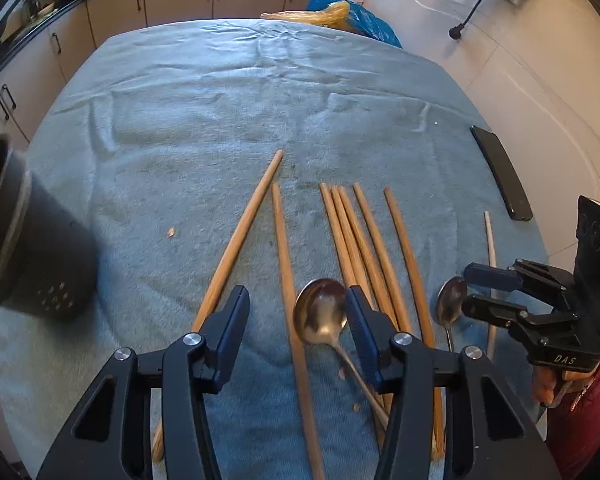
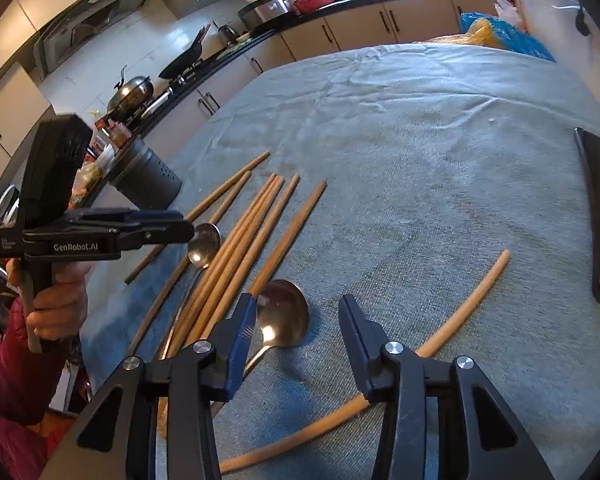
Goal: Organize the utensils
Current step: 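Close the left tool on one metal spoon while the right tool grasps the other spoon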
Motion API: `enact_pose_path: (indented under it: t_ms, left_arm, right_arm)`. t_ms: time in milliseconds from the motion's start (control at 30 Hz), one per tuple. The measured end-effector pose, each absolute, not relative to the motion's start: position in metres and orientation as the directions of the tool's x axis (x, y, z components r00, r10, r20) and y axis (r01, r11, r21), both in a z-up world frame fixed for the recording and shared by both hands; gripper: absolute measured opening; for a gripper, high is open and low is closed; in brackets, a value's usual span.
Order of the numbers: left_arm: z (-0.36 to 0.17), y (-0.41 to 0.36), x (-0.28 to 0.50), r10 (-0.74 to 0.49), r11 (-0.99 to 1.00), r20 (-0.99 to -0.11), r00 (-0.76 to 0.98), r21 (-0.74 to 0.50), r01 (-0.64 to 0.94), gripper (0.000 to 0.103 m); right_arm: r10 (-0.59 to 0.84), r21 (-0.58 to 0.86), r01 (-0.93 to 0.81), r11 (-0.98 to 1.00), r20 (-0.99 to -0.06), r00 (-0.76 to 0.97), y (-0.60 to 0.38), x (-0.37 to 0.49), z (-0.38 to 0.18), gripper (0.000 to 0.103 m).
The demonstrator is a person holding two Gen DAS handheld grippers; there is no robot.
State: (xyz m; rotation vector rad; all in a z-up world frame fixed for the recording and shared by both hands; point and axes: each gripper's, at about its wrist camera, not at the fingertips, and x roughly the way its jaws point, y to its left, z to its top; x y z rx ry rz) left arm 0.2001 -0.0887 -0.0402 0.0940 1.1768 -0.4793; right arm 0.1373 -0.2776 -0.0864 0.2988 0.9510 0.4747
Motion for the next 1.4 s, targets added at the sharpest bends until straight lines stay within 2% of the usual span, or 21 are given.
enact_pose_path:
  t_ms: [167,267,400,467,800,1000,1200,1400]
  left_arm:
    - [-0.053,-0.091,0.204,-0.299,0.898,-0.915,0.272,-0.172,0.406,0.021]
    - [-0.055,-0.092,0.200,-0.299,0.897,-0.911,0.285,-0.165,0.411,0.018]
    - [-0.050,-0.095,0.194,-0.283,0.903,-0.904,0.320,-0.139,0.406,0.008]
    - [-0.047,-0.095,0.192,-0.288,0.903,-0.899,0.329,-0.140,0.406,0.004]
    - [-0.028,-0.092,0.172,-0.289,0.905,-0.869,0.401,-0.112,0.409,0.002]
    - [-0.005,-0.085,0.155,-0.271,0.919,-0.819,0.506,-0.064,0.390,0.002]
    - [0.021,-0.078,0.140,-0.248,0.934,-0.753,0.609,-0.019,0.357,0.002]
    - [0.043,-0.068,0.128,-0.228,0.943,-0.702,0.674,0.012,0.331,0.002]
  right_arm:
    - [0.536,0.457,-0.280,0.844,-0.697,0.477,-0.277,0.141,-0.090,0.040]
    - [0.550,0.462,-0.299,0.835,-0.693,0.467,-0.274,0.141,-0.092,0.030]
    - [0.539,0.446,-0.302,0.843,-0.700,0.469,-0.270,0.137,-0.092,0.006]
    - [0.533,0.446,-0.292,0.846,-0.697,0.480,-0.270,0.134,-0.092,0.004]
    - [0.499,0.427,-0.267,0.864,-0.654,0.569,-0.269,0.109,-0.072,0.003]
    - [0.371,0.311,-0.216,0.925,-0.623,0.688,-0.262,0.082,-0.043,0.003]
    - [0.194,0.179,-0.115,0.977,-0.529,0.826,-0.253,0.051,-0.011,0.003]
    - [0.142,0.193,-0.055,0.980,-0.478,0.867,-0.255,0.045,0.008,0.003]
